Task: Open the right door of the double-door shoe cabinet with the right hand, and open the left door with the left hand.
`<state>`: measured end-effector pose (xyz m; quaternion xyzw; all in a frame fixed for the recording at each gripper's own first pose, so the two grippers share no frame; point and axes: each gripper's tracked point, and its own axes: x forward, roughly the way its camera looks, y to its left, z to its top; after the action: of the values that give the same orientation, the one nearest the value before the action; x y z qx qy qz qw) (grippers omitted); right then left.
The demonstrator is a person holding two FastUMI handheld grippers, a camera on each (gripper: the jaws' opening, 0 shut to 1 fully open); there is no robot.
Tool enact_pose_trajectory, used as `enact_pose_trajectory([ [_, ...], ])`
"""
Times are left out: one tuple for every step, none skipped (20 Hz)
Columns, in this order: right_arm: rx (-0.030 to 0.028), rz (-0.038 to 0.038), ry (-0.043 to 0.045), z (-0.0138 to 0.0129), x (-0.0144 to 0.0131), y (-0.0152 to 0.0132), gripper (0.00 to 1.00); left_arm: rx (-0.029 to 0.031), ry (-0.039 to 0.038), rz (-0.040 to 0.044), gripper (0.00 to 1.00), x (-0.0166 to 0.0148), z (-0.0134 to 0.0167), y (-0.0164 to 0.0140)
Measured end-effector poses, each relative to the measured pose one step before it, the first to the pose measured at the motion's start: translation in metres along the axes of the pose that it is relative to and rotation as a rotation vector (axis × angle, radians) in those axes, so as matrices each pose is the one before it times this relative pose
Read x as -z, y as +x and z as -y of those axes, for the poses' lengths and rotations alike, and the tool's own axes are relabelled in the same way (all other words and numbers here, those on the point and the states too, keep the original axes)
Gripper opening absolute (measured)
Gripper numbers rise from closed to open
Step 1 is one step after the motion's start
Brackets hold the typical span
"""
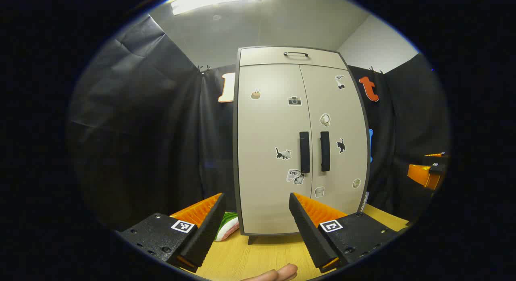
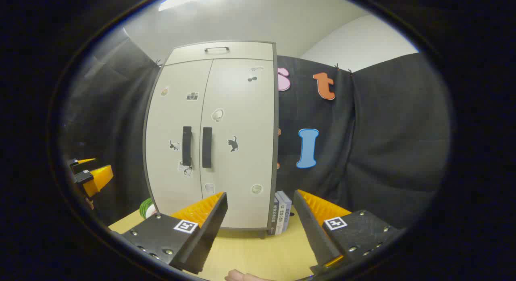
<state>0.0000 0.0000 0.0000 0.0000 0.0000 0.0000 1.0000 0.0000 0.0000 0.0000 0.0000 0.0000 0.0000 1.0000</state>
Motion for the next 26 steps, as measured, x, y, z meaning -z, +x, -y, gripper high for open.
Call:
enact_pose_trajectory([
  [-0.00294,0.00022,-0.00364,-0.00227,0.00136,-0.00191,0.98,0.00155,-0.00715,-0.00064,0.97,-0.00093,0.00042,-0.00002],
  [-0.00017,-0.00107,-0.00387,-0.00184,0.00029,-0.00217,0.98,0.00054,-0.00543,-0.00246,0.97,-0.00028,-0.00087,0.00058],
  [-0.00166,0.00002,-0.00397,-0.00124,-0.00028,-0.00205,0.98,0.00022,-0.00386,-0.00063,0.97,-0.00032,-0.00064,0.00075],
  [-0.00077,-0.00131,-0.00284,-0.0016,-0.00037,-0.00097,0.98,-0.00276,-0.00527,0.00264,0.97,-0.0016,-0.001,0.00023],
  [-0.00009,-0.00419,-0.0008,0.00025,0.00258,0.00123,0.98,0.00036,-0.00596,0.00364,0.97,-0.00116,-0.001,-0.00004],
  [-0.00187,-0.00339,0.00211,0.0,0.00109,0.00126,0.98,0.00548,-0.00241,0.00393,0.97,-0.00175,0.00092,-0.00049],
  [-0.00085,-0.00317,0.00253,0.00071,0.00211,0.00175,0.98,0.00334,0.00292,-0.00009,0.97,0.00024,0.00056,-0.00052],
  [0.00187,-0.00106,0.00197,0.00029,0.00033,0.00045,0.98,0.00133,0.00033,0.00455,0.96,-0.00107,-0.00032,-0.00083],
  [0.00032,-0.00143,0.00046,0.00022,0.00038,0.00045,0.98,0.00523,-0.00169,0.00274,0.96,-0.00081,0.00166,-0.00122],
  [0.00015,-0.00384,-0.00096,-0.00032,0.00086,0.00032,0.98,0.00757,-0.00274,0.00207,0.96,-0.0006,0.00181,-0.0012],
  [0.00035,-0.00394,0.00025,-0.00004,0.0013,0.00084,0.98,0.00519,-0.0027,-0.00199,0.96,0.00134,0.00101,-0.00063],
  [-0.00019,-0.00259,0.00131,-0.00062,0.00062,0.00074,0.98,0.00429,0.00028,0.00138,0.96,-0.00053,0.00051,-0.00068],
  [-0.00002,-0.00244,0.00017,-0.00021,0.0009,0.00154,0.98,0.00584,-0.00071,0.00096,0.97,0.00016,0.00122,-0.00087],
  [0.0012,-0.00276,-0.00122,-0.00043,0.0006,0.00111,0.98,0.00543,-0.00196,0.001,0.96,-0.00054,0.00097,-0.00109],
  [-0.00061,-0.00242,-0.00016,-0.0008,0.00071,0.00215,0.98,0.0017,-0.00216,0.00034,0.96,0.00139,-0.00016,-0.00057],
  [-0.0017,-0.00383,0.00069,-0.00147,0.00132,0.00323,0.98,0.00051,-0.00235,0.00078,0.97,0.00001,-0.00089,-0.00042],
  [-0.00235,-0.004,0.00156,-0.00237,0.0011,0.00805,0.98,0.00323,-0.00398,-0.0009,0.97,0.00188,0.00011,-0.00031],
  [-0.00421,-0.00608,0.00234,-0.00325,0.00059,0.00639,0.98,0.00606,-0.00471,-0.00431,0.97,0.00164,0.00037,-0.00113],
  [-0.01162,-0.00445,0.00455,-0.00515,0.00074,0.00621,0.98,0.00644,-0.00427,-0.0008,0.95,0.00238,0.0002,-0.00131],
  [-0.01269,-0.00622,0.00323,-0.00546,-0.00052,0.00636,0.98,0.00379,-0.00374,-0.00095,0.97,0.00142,-0.00071,-0.00053],
  [-0.01041,-0.00905,0.00306,-0.00533,0.00097,0.00827,0.98,0.00307,-0.00023,-0.00254,0.97,0.00293,-0.00105,0.00069],
  [-0.01503,-0.0048,0.00194,-0.00772,-0.00182,0.00924,0.98,-0.00002,-0.00125,-0.00223,0.97,0.00249,-0.00139,0.00047],
  [-0.016,-0.00585,-0.00034,-0.00886,-0.0017,0.01039,0.98,-0.00128,-0.00087,-0.00317,0.97,0.00267,-0.00166,0.00035],
  [-0.0124,-0.00089,-0.00108,-0.00736,-0.00394,0.01064,0.98,-0.00189,0.00005,-0.00398,0.97,0.00239,-0.00168,0.00084],
  [-0.009,0.00044,-0.0019,-0.00713,-0.00386,0.01223,0.98,0.00054,-0.00034,-0.00599,0.97,0.00401,-0.0011,0.00109],
  [-0.0083,0.00409,-0.00099,-0.00736,-0.00517,0.01235,0.98,0.00326,-0.00027,-0.00685,0.97,0.00335,-0.00026,0.00143],
])
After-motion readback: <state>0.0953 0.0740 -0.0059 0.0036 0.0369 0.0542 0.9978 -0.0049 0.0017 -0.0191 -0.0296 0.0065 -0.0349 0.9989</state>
